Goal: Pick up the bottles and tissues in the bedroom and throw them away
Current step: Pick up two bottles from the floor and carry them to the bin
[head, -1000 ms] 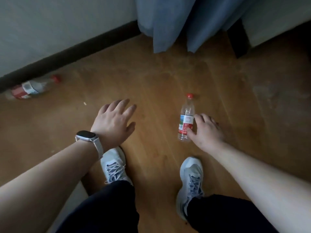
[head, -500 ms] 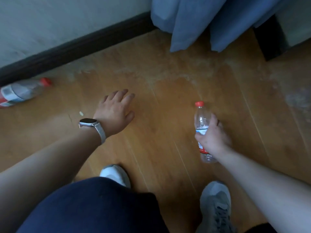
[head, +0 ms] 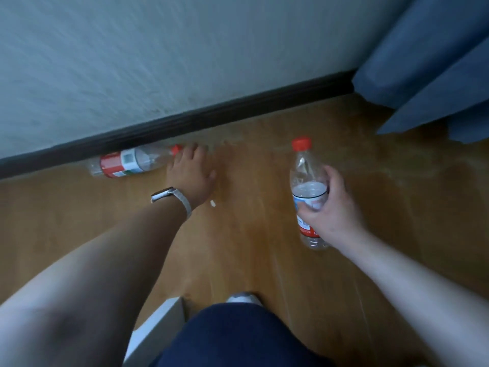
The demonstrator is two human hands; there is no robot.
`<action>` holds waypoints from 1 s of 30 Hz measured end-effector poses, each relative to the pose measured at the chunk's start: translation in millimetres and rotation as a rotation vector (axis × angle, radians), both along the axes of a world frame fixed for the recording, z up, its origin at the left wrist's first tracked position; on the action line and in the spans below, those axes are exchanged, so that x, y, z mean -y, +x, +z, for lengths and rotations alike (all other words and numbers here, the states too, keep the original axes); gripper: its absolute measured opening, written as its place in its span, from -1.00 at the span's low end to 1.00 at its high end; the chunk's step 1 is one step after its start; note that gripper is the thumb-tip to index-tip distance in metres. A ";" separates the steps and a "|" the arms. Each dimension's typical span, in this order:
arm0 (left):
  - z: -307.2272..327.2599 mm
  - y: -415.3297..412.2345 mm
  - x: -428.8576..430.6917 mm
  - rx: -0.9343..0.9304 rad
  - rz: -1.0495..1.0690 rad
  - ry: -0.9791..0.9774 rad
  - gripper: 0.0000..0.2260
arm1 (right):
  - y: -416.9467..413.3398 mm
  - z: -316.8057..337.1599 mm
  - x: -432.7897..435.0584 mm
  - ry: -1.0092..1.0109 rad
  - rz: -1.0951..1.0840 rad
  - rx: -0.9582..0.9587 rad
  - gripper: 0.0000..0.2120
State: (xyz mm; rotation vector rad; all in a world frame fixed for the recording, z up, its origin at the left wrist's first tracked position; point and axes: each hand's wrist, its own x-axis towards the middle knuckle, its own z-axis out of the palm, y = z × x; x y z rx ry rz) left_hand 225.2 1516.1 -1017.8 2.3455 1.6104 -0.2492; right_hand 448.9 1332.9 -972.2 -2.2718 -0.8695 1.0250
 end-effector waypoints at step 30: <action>36.6 -28.1 -23.1 0.225 0.043 -0.065 -0.43 | -2.7 42.2 -37.0 0.160 0.143 -0.095 -0.21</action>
